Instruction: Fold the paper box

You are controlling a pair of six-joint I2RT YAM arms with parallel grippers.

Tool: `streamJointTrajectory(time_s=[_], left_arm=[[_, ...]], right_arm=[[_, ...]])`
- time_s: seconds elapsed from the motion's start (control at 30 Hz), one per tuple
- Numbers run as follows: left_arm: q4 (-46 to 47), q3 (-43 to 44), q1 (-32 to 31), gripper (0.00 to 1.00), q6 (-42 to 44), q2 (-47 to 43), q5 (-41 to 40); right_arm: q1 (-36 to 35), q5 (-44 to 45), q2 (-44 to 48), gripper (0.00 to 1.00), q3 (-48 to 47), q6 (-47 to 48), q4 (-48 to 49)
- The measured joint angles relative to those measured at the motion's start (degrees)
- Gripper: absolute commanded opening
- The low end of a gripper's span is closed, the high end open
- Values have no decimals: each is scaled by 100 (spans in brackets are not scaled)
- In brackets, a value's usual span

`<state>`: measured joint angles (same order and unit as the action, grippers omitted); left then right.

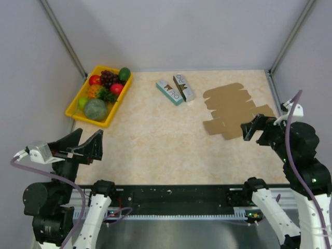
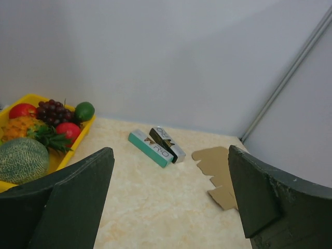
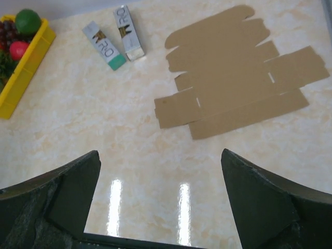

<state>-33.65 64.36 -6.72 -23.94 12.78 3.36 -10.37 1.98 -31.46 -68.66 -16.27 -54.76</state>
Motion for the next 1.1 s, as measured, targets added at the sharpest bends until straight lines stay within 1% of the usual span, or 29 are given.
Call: streamJointTrajectory(time_s=[0.13, 0.23, 0.3, 0.4, 0.5, 0.53, 0.67, 0.73, 0.9, 1.0, 1.1], left_arm=[[-90, 0, 0, 95, -15, 105, 267], [-214, 0, 0, 95, -24, 299, 474], [-321, -15, 0, 95, -48, 452, 634], [-431, -129, 0, 95, -116, 588, 927], [-476, -293, 0, 95, -188, 597, 1233], [-481, -348, 0, 94, -219, 597, 1335], [-476, -542, 0, 94, -328, 564, 1561], [-476, -619, 0, 93, -376, 562, 1652], [-442, -715, 0, 93, -514, 560, 1862], [-415, -734, 0, 92, -597, 557, 1954], [-398, -737, 0, 92, -625, 533, 1996]], right_arm=[[0, -426, -452, 99, 522, -251, 249], [9, -774, -949, 99, 1071, -581, 699], [153, -1086, -1263, 99, 1539, -852, 1084], [710, -1650, -1582, 99, 2308, -1300, 1679], [1495, -2214, -1945, 96, 3001, -1805, 2302], [1775, -2406, -2094, 94, 3222, -1998, 2583], [2780, -3161, -2601, 91, 4138, -2752, 3797], [3071, -3379, -2820, 90, 4503, -3101, 4225], [3259, -3598, -3206, 85, 4833, -3689, 5250], [3335, -3595, -3528, 80, 4983, -3963, 5908], [3344, -3563, -3818, 76, 5106, -4162, 6341]])
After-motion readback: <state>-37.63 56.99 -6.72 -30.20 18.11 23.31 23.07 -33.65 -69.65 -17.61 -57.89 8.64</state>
